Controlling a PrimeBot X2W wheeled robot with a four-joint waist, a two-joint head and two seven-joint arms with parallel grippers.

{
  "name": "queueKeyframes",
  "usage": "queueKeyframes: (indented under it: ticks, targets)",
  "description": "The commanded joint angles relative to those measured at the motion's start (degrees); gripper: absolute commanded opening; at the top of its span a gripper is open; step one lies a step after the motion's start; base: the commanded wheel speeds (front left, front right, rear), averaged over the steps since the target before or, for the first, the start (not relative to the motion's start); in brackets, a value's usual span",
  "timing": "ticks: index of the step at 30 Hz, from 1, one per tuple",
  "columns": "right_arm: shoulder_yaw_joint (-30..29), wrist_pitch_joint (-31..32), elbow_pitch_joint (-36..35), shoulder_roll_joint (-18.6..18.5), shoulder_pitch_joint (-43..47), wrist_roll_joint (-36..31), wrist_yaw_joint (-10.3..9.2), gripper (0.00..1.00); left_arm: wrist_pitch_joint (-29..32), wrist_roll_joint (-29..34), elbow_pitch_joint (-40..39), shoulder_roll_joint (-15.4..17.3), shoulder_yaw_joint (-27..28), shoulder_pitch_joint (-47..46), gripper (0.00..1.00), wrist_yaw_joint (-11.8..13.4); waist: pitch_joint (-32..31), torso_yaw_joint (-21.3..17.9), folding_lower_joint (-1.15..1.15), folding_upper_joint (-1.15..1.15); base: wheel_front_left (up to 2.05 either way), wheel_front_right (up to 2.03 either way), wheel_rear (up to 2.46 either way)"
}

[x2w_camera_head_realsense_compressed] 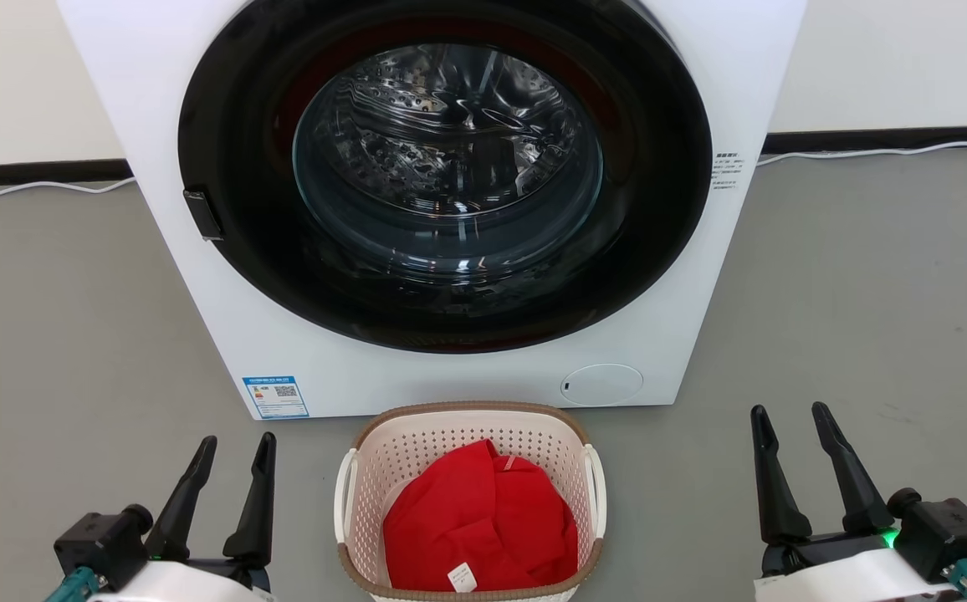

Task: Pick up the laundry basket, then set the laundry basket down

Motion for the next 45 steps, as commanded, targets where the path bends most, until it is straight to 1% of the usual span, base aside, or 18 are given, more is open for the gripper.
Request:
queueKeyframes:
  ticks: [1,6,10,17,45]
  targets:
    - [1.06,-0.37,-1.77,-0.18,-0.86,-0.14,-0.01,1.00,-0.35,1.02,-1.78,0.52,2.31,-1.46,1.00,-0.30,0.00,-0.07,0.00,0.00,0.00,0.00,0.00]
    - [0.69,-0.37,-1.75,-0.18,-0.68,-0.28,-0.01,1.00,-0.35,2.89,-1.57,-1.14,4.04,-0.49,1.00,-0.79,0.15,-0.42,0.00,0.00,0.00,0.00,0.00]
    - [0.35,-0.37,-1.82,-0.18,-0.64,-0.41,-0.01,1.00,-0.35,3.72,-1.44,-1.66,4.76,-0.24,1.00,-1.08,0.31,-0.61,0.00,0.00,0.00,0.00,0.00]
    - [0.84,-0.37,-1.12,-0.18,-0.92,-0.66,-0.01,1.00,-0.35,4.98,-0.87,-1.86,5.19,-0.55,1.00,-1.28,0.59,-0.77,0.00,0.00,0.00,0.00,0.00]
    - [1.02,-0.37,0.93,-0.18,-1.61,-0.72,-0.01,1.00,-0.35,5.33,-0.43,-2.03,4.62,-0.69,1.00,-1.34,0.75,-0.95,0.00,0.00,0.00,0.00,0.00]
